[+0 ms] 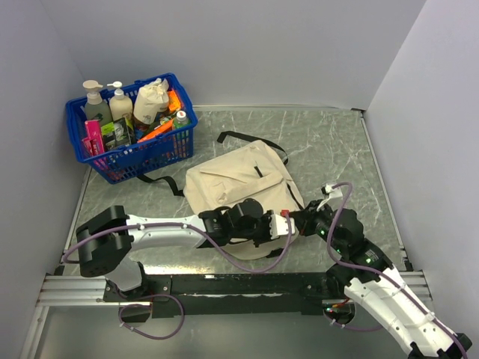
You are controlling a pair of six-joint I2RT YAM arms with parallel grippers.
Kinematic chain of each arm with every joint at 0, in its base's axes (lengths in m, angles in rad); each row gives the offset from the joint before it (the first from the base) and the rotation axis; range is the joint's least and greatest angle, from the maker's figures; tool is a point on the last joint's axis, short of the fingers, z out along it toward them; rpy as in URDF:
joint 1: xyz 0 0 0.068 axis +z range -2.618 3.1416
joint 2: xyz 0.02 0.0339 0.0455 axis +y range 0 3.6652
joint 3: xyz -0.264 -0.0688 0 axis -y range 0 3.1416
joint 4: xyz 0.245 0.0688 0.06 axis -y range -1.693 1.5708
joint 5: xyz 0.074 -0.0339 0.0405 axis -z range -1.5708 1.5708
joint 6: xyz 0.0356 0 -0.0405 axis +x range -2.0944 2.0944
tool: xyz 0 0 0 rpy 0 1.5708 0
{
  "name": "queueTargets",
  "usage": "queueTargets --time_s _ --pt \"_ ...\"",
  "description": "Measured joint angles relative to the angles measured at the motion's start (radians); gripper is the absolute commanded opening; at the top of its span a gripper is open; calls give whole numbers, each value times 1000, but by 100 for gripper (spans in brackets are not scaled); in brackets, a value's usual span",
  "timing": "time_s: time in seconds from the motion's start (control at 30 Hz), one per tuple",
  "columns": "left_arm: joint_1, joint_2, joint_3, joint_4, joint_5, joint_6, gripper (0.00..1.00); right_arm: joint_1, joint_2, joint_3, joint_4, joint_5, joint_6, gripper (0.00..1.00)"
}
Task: Pack the student bag
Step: Zip the student bag at the center of the board.
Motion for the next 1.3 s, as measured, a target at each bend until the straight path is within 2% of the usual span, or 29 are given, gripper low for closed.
queueTargets --time_s 0.3,0.57,0.7,0.87,1.1,1.2,1.3 --pt "-20 5 68 -92 -3 59 1 -26 207 32 -23 204 19 0" --pt "-61 10 143 -201 4 117 1 -232 302 61 -4 278 17 0" --pt "-85 9 150 -235 45 162 1 -261 365 66 51 268 6 0" --pt "-82 9 219 -330 112 273 1 -269 527 89 191 200 2 0" --pt "-60 45 377 -487 172 446 1 -283 710 238 233 167 -8 0" --pt "-51 44 389 -504 171 470 1 -291 747 303 218 124 -8 0" --pt "-50 26 365 -503 176 472 1 -297 708 275 235 69 3 0"
